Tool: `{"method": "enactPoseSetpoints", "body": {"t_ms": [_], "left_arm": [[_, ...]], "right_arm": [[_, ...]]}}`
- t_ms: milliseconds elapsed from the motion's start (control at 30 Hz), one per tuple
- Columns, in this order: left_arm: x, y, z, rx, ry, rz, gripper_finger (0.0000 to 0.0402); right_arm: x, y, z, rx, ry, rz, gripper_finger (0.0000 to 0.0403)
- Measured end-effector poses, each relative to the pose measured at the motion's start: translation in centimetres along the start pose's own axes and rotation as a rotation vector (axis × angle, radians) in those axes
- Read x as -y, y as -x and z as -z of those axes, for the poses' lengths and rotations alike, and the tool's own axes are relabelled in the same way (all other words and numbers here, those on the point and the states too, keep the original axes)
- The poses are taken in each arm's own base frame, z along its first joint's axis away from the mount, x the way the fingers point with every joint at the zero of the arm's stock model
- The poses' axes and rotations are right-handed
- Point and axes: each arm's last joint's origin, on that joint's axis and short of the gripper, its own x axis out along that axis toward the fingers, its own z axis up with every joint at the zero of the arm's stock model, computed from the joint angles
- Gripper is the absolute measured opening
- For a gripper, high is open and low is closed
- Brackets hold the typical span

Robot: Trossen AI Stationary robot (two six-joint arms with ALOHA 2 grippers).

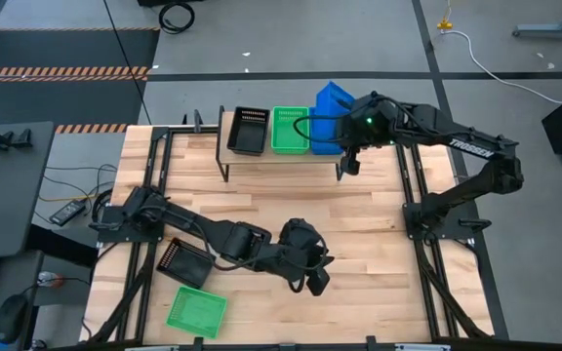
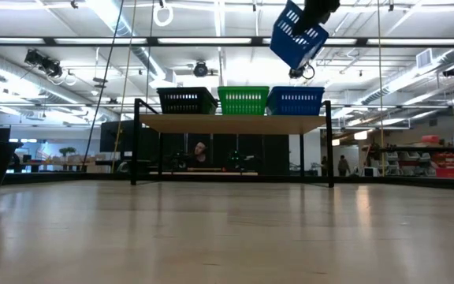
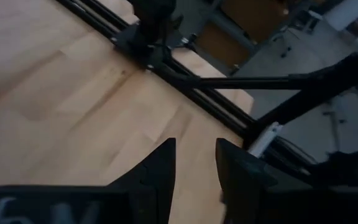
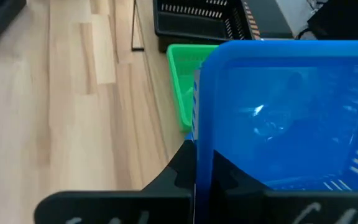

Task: Stack baskets on shelf by color
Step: Stack the blue basket on top of the other blue baskets on the shelf

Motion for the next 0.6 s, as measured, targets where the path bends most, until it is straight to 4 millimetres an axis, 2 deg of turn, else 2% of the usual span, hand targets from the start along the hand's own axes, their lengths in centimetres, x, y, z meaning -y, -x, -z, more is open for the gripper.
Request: {"method": "enactPoseSetpoints", "body": {"t_ms": [133, 267, 433, 600], "left_arm": [[-0.1, -0.4, -1.0, 0.018, 0.073, 0.052, 0.0121], [-0.3, -0.9, -2.9, 0.108, 0.152, 0.111, 0.0121], [-0.7, -1.3, -5.3, 0.222, 0.225, 0.182, 0.0121], [-1.3, -1.6, -6.1, 0.249, 0.240, 0.178, 0.0121]], "right_arm": [[1.3, -0.8, 0.3, -0.030, 0.102, -0.002, 0.0007], [2.6, -2.3, 0.9, -0.078, 0.153, -0.066, 0.0007], [4.0, -4.3, 1.9, -0.163, 0.171, -0.123, 0.0007], [4.7, -5.5, 2.7, -0.238, 0.145, -0.161, 0.0007]]}}
